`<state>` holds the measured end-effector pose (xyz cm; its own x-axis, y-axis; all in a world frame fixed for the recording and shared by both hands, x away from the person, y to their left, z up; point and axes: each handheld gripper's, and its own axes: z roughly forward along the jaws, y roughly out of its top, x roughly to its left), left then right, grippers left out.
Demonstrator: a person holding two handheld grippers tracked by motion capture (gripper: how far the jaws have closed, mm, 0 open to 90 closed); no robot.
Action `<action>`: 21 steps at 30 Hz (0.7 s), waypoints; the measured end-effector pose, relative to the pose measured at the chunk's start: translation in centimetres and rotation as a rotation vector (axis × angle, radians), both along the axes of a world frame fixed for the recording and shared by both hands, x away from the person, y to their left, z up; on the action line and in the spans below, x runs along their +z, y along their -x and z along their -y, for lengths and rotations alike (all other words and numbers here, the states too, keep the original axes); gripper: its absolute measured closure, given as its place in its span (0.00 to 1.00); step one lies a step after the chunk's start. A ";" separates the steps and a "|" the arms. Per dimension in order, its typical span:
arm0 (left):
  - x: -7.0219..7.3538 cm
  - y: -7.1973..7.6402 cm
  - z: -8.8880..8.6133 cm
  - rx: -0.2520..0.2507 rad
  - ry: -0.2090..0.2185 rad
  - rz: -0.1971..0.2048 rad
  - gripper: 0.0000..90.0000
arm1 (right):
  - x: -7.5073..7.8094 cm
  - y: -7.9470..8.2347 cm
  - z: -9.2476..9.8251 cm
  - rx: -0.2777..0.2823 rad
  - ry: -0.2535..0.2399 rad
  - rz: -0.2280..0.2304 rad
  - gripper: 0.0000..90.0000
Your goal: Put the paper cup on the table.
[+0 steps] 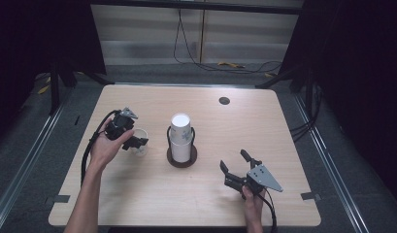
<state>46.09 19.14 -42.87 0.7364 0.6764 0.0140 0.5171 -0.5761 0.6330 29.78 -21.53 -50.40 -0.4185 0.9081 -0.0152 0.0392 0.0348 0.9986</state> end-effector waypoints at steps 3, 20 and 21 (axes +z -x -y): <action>0.2 0.2 -0.1 0.001 0.010 0.020 0.18 | 0.0 0.0 0.0 0.001 -0.001 -0.003 0.17; 0.4 4.0 -1.1 0.078 0.269 0.202 0.19 | 0.0 0.0 0.0 -0.001 -0.003 0.001 0.17; 0.2 4.2 -1.0 0.088 0.251 0.214 0.20 | 0.0 0.0 0.0 -0.002 -0.001 0.001 0.17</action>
<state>41.93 20.09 -42.66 0.6733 0.7393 -0.0127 0.3980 -0.3479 0.8489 29.76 -21.54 -50.42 -0.4169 0.9088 -0.0144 0.0380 0.0333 0.9987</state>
